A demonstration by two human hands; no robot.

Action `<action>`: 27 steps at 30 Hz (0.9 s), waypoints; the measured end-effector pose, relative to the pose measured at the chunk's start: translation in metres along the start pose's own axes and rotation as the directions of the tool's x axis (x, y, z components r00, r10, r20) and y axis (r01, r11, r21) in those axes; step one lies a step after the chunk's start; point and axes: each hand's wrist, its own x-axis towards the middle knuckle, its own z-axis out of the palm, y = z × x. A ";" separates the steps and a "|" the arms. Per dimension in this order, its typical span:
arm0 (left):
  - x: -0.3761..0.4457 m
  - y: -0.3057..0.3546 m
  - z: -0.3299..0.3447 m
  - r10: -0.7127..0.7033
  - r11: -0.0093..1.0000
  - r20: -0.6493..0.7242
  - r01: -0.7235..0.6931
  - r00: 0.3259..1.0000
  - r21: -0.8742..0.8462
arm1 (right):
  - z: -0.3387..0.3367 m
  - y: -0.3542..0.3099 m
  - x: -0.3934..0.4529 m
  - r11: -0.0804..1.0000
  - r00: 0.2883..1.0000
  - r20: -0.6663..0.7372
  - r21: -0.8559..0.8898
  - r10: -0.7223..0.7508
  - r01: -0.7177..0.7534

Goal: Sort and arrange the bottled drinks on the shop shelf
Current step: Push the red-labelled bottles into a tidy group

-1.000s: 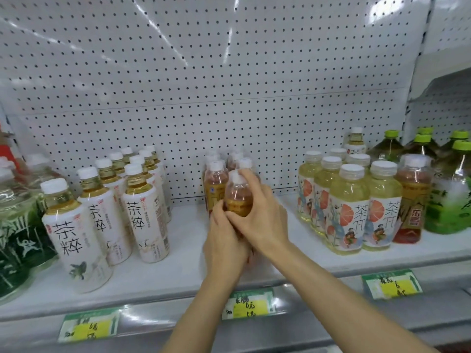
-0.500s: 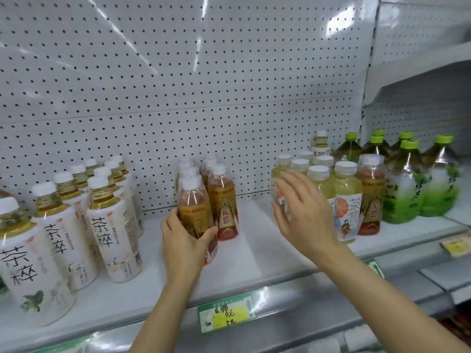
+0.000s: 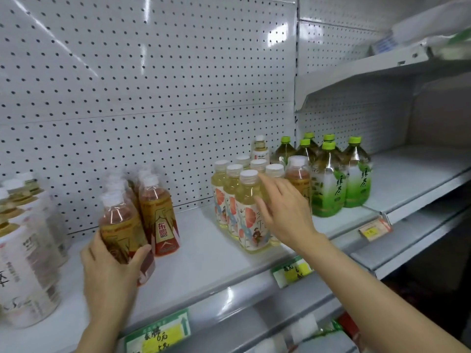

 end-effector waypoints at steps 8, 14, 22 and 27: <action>-0.001 -0.001 0.002 -0.051 0.999 -0.041 0.051 0.998 0.009 | -0.008 0.088 0.000 0.985 0.983 -0.092 -0.048 0.160 -0.165; -0.010 0.008 0.003 -0.052 0.998 -0.061 0.054 0.997 0.031 | 0.009 0.109 -0.014 0.939 0.957 0.131 0.197 0.259 -0.281; -0.020 0.016 -0.005 -0.075 0.996 0.007 0.075 0.997 0.037 | 0.019 0.105 -0.024 0.808 0.935 0.172 0.470 0.311 -0.355; -0.030 0.014 -0.016 -0.082 0.994 0.058 0.077 0.995 0.081 | -0.018 0.084 -0.033 0.773 0.921 -0.010 0.547 0.389 -0.321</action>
